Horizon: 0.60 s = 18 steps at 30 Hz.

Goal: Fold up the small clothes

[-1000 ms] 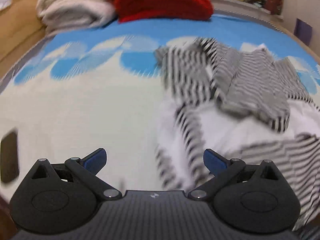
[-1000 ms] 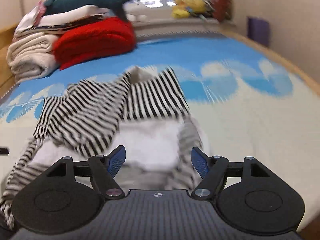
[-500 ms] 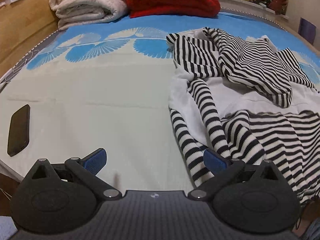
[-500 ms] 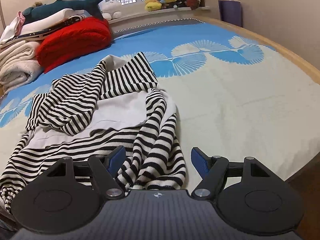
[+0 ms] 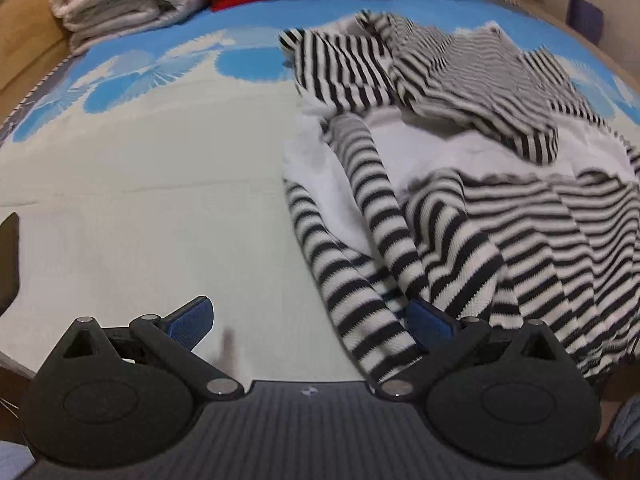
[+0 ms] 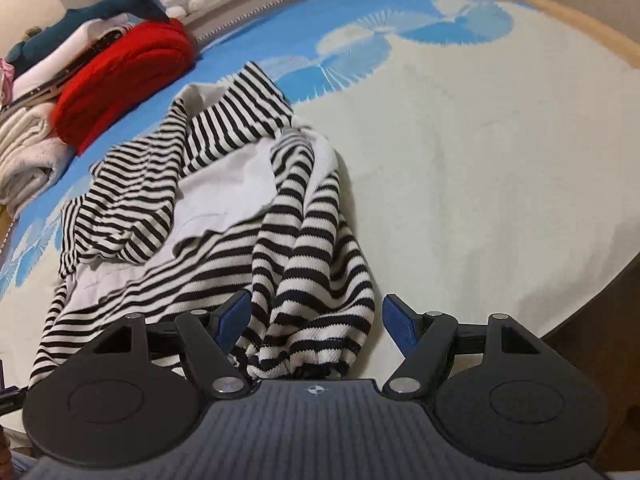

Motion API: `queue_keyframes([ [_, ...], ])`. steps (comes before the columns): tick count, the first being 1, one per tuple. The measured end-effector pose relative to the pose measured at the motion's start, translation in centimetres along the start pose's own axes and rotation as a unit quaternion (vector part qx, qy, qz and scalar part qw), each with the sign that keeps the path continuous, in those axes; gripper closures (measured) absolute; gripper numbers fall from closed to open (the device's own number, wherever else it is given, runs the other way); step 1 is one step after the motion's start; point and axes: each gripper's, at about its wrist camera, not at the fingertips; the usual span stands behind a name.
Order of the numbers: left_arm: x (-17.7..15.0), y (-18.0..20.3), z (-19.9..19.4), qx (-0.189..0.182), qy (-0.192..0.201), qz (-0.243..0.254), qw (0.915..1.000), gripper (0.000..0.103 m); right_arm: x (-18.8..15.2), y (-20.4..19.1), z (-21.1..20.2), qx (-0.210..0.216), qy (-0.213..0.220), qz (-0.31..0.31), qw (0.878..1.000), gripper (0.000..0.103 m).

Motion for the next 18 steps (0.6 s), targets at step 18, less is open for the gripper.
queue_keyframes([
  [18, 0.0, 0.8, 1.1, -0.117, -0.047, -0.061, 0.9901, 0.013, -0.6, 0.4, 3.5, -0.001, -0.080, 0.015, 0.997, 0.030],
])
Point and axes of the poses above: each gripper's, at about its wrist camera, not at the fingertips, and z roughly the way its jaws point, y to its right, x to its top, and after that the axes turned 3 degrees about z, right-handed
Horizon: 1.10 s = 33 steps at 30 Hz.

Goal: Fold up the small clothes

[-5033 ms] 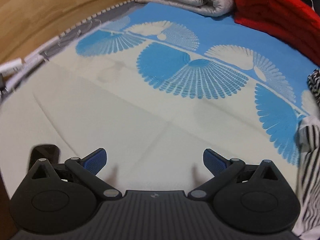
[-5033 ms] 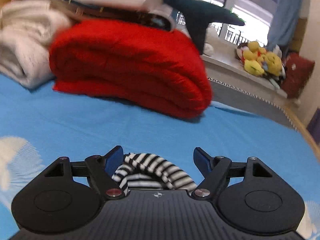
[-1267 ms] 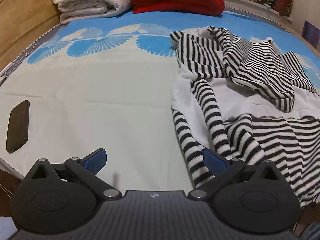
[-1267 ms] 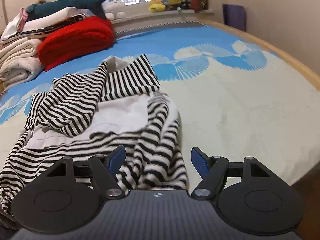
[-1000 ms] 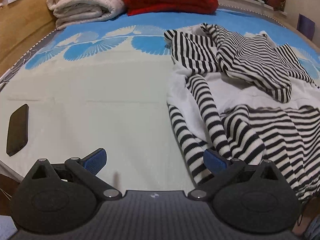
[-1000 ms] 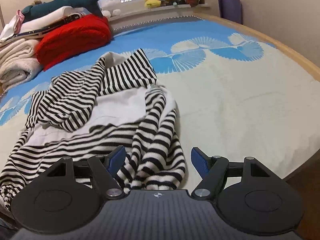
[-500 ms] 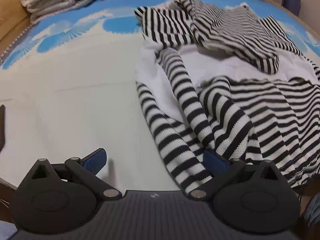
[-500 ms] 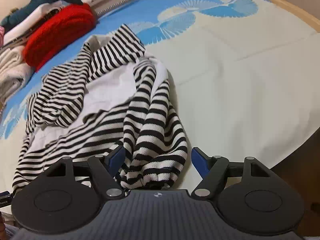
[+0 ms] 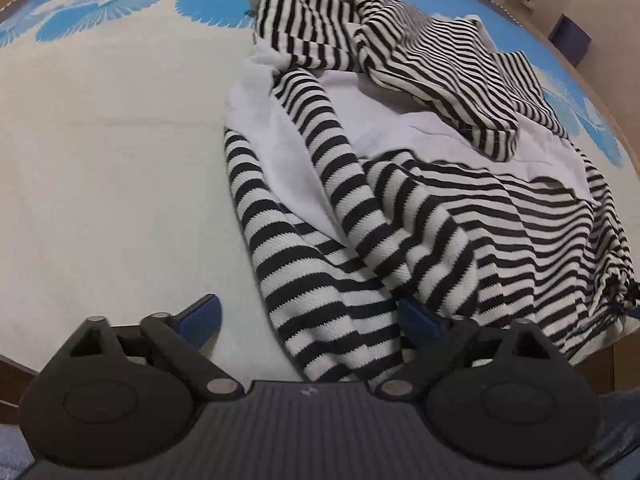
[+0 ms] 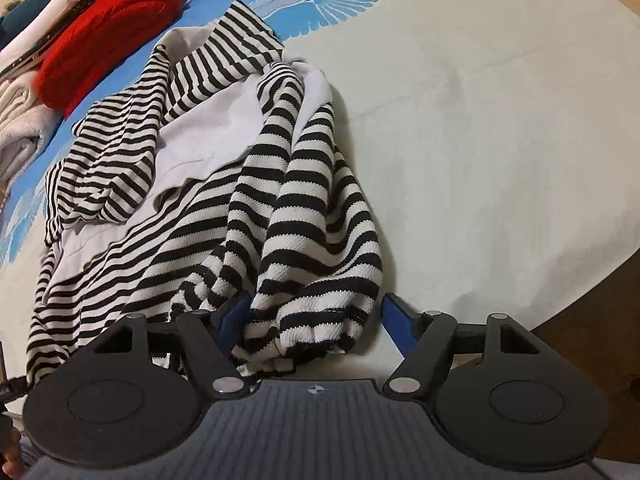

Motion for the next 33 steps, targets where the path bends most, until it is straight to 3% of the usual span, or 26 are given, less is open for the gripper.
queue_keyframes([
  [1, -0.1, 0.2, -0.2, -0.003, 0.003, 0.008, 1.0000, 0.028, 0.0, 0.1, -0.1, 0.001, 0.000, -0.001, 1.000, 0.034],
  [2, -0.1, 0.4, -0.4, -0.004, 0.006, 0.015, 0.9999, 0.055, 0.0, 0.0, -0.1, -0.003, 0.001, -0.007, 1.000, 0.046],
  [4, -0.4, 0.4, -0.8, -0.029, 0.003, 0.013, 0.9995, 0.093, -0.3, -0.4, 0.0, -0.005, 0.001, -0.030, 1.000, 0.070],
  [6, -0.5, 0.3, -1.4, -0.029, 0.014, 0.004, 0.9995, 0.098, -0.5, -0.9, -0.2, -0.007, 0.007, -0.050, 0.999, 0.083],
  [8, -0.7, 0.1, -2.3, -0.030, 0.029, -0.002, 0.9991, 0.099, -0.5, -1.0, -0.8, -0.008, 0.018, -0.062, 0.998, 0.088],
  [15, -3.2, -1.4, -6.6, -0.062, 0.066, -0.030, 0.9954, 0.099, -2.1, 1.4, -6.0, 0.041, 0.064, -0.020, 0.997, 0.089],
  [24, -6.3, -2.6, -14.0, -0.107, 0.077, -0.055, 0.9897, 0.099, -6.2, 3.6, -14.6, 0.096, 0.069, 0.020, 0.993, 0.090],
  [28, -2.2, -3.1, -15.1, -0.111, 0.085, -0.071, 0.9877, 0.099, -3.8, 2.7, -15.6, 0.112, 0.074, 0.044, 0.990, 0.090],
  [33, 8.5, -3.5, -13.7, -0.092, 0.113, -0.078, 0.9862, 0.099, 5.4, -3.8, -14.1, 0.129, 0.114, 0.041, 0.984, 0.090],
])
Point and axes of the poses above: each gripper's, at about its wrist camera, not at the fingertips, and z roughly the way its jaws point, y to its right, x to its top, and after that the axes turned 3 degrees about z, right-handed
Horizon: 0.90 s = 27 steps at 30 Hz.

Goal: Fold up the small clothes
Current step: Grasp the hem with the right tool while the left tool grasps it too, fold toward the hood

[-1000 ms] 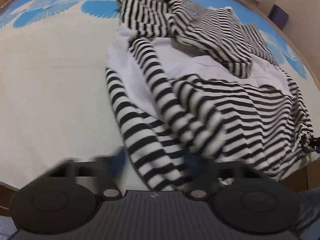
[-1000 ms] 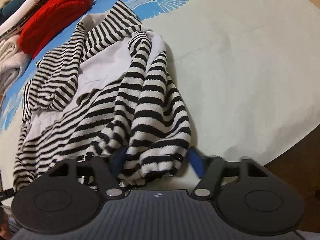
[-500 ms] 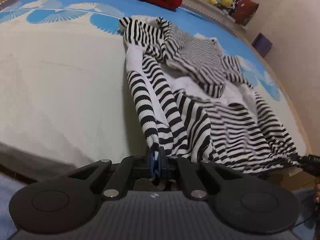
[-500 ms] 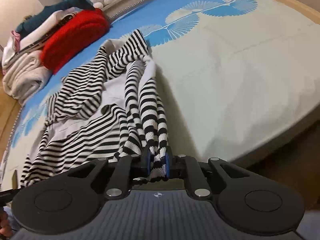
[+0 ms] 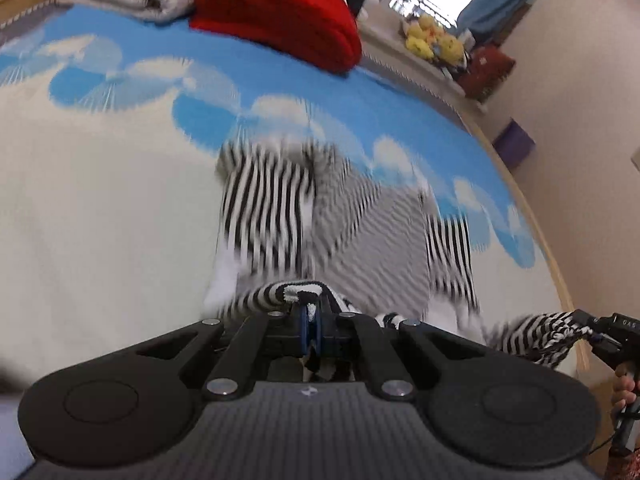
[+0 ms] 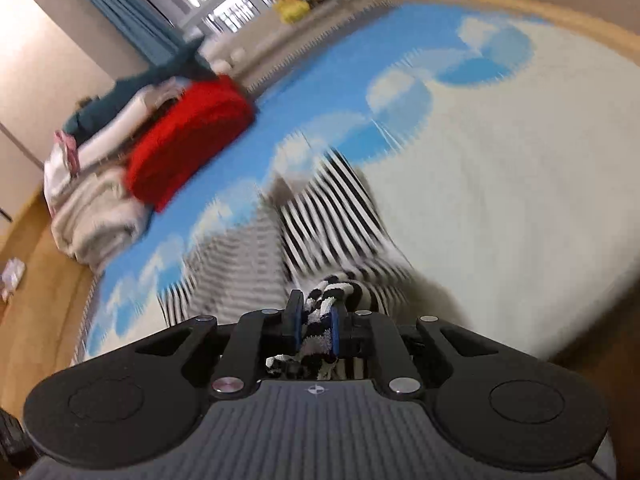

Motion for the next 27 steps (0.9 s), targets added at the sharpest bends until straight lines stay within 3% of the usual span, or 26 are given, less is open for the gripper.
queue_keyframes([
  [4, 9.9, -1.5, 7.0, 0.012, 0.005, -0.045, 0.9989, 0.099, 8.0, -5.6, 8.5, -0.012, 0.029, 0.009, 0.999, 0.090],
  [6, 14.3, -3.3, 11.9, 0.026, 0.010, -0.112, 0.9934, 0.098, 11.5, -7.6, 13.8, -0.030, 0.033, 0.031, 0.999, 0.089],
  [7, 16.4, -4.5, 14.8, 0.022, 0.011, -0.157, 0.9873, 0.093, 13.1, -8.3, 17.0, -0.044, 0.032, 0.054, 0.997, 0.089],
  [9, 19.5, -6.3, 19.6, 0.024, 0.001, -0.194, 0.9807, 0.083, 15.4, -8.7, 23.5, -0.079, 0.043, 0.099, 0.991, 0.085],
  [11, 21.3, -7.1, 22.5, 0.080, 0.004, -0.190, 0.9786, 0.057, 16.0, -8.7, 28.5, -0.111, 0.049, 0.099, 0.988, 0.066],
  [12, 21.8, -7.3, 23.1, 0.095, 0.010, -0.179, 0.9793, 0.048, 16.0, -8.4, 30.1, -0.125, 0.051, 0.099, 0.986, 0.063],
  [13, 22.2, -7.5, 23.3, 0.093, 0.015, -0.164, 0.9819, 0.030, 15.9, -8.0, 31.1, -0.126, 0.055, 0.097, 0.986, 0.058],
  [14, 22.3, -7.6, 23.1, 0.087, 0.018, -0.152, 0.9843, 0.019, 15.5, -7.6, 31.3, -0.112, 0.054, 0.090, 0.988, 0.053],
  [16, 21.6, -7.8, 21.8, 0.074, 0.033, -0.120, 0.9895, 0.017, 14.5, -6.7, 30.7, -0.070, 0.043, 0.062, 0.995, 0.049],
  [19, 19.0, -7.1, 20.6, 0.071, 0.017, -0.038, 0.9966, 0.014, 12.6, -6.1, 27.9, -0.059, 0.039, -0.034, 0.997, 0.043],
  [21, 17.1, -6.4, 20.7, 0.076, 0.008, 0.017, 0.9969, 0.013, 11.3, -5.8, 26.6, -0.075, 0.048, -0.103, 0.991, 0.035],
  [23, 15.0, -6.2, 21.5, 0.078, -0.003, 0.040, 0.9962, 0.010, 10.5, -5.5, 26.7, -0.098, 0.052, -0.150, 0.983, 0.029],
  [26, 12.9, -6.2, 23.9, 0.071, -0.053, 0.065, 0.9940, 0.011, 9.9, -4.8, 28.9, -0.119, 0.035, -0.175, 0.977, 0.029],
  [27, 12.6, -6.2, 24.5, 0.070, -0.063, 0.073, 0.9929, 0.016, 9.8, -4.3, 29.6, -0.114, 0.026, -0.167, 0.979, 0.029],
])
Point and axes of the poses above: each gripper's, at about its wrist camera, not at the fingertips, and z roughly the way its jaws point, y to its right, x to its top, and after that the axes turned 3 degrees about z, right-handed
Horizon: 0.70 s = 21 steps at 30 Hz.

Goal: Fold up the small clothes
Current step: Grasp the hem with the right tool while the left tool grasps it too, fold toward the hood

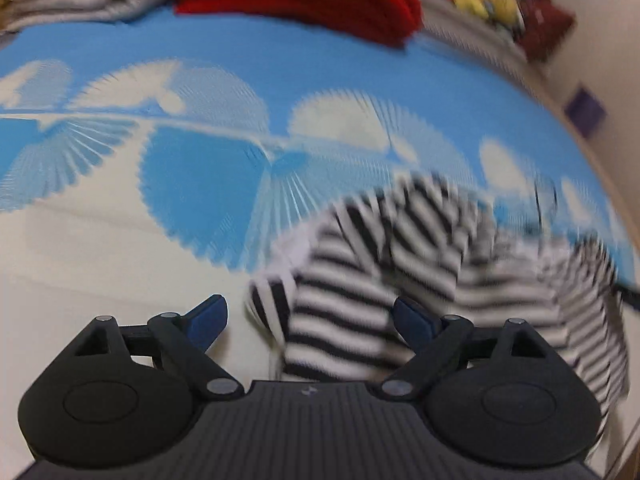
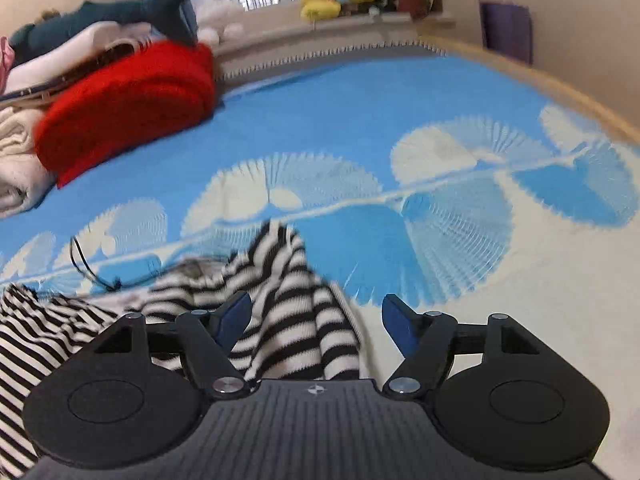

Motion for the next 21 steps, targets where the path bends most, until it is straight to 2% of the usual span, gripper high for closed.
queue_keyframes([
  [1, -0.3, 0.2, 0.3, 0.003, 0.001, 0.000, 1.0000, 0.052, -0.4, 0.1, 0.7, 0.011, -0.008, 0.008, 1.000, 0.036],
  [2, -0.3, 0.3, 0.4, -0.002, -0.004, 0.001, 1.0000, 0.097, -0.7, 0.1, 1.5, 0.020, -0.019, 0.008, 1.000, 0.077],
  [3, -0.2, 0.3, 0.2, -0.010, -0.004, -0.007, 0.9999, 0.098, -0.7, -0.2, 2.0, 0.015, -0.028, -0.004, 0.999, 0.100],
  [5, 0.3, -0.2, -1.1, -0.013, 0.021, -0.024, 0.9994, 0.098, -0.1, -0.9, 1.2, -0.001, 0.000, -0.018, 1.000, 0.098],
  [7, 0.8, -1.2, -1.6, -0.008, 0.035, -0.041, 0.9985, 0.098, 0.9, -1.1, -0.4, 0.005, 0.037, -0.011, 0.999, 0.098],
  [10, 0.9, -2.5, -0.4, 0.009, 0.019, -0.063, 0.9978, 0.099, 1.7, -0.2, -1.0, -0.015, 0.069, 0.021, 0.997, 0.099],
  [13, 0.6, -1.5, 0.4, 0.030, 0.018, -0.029, 0.9990, 0.098, 0.7, 0.8, 1.7, -0.050, 0.039, 0.029, 0.998, 0.098],
  [15, 0.3, -0.3, 0.3, 0.039, 0.026, -0.003, 0.9989, 0.097, -0.3, 1.1, 3.4, -0.064, 0.014, 0.024, 0.998, 0.092],
  [16, 0.1, 0.3, -0.1, 0.049, 0.031, 0.007, 0.9983, 0.090, -0.5, 1.0, 3.7, -0.060, 0.006, 0.015, 0.998, 0.087],
  [17, -0.1, 0.9, -0.5, 0.057, 0.035, 0.016, 0.9976, 0.076, -0.5, 0.7, 3.3, -0.057, 0.007, 0.009, 0.998, 0.080],
  [18, -0.4, 1.4, -1.0, 0.063, 0.038, 0.022, 0.9970, 0.066, -0.5, 0.3, 2.4, -0.052, 0.012, 0.005, 0.999, 0.077],
  [20, -0.9, 2.6, -2.6, 0.088, 0.053, 0.032, 0.9942, 0.030, -0.1, -0.4, -0.5, -0.029, 0.044, 0.001, 0.999, 0.061],
  [21, -1.4, 3.3, -3.8, 0.100, 0.068, 0.038, 0.9919, 0.022, -0.2, -0.9, -2.5, -0.019, 0.061, -0.005, 0.998, 0.056],
])
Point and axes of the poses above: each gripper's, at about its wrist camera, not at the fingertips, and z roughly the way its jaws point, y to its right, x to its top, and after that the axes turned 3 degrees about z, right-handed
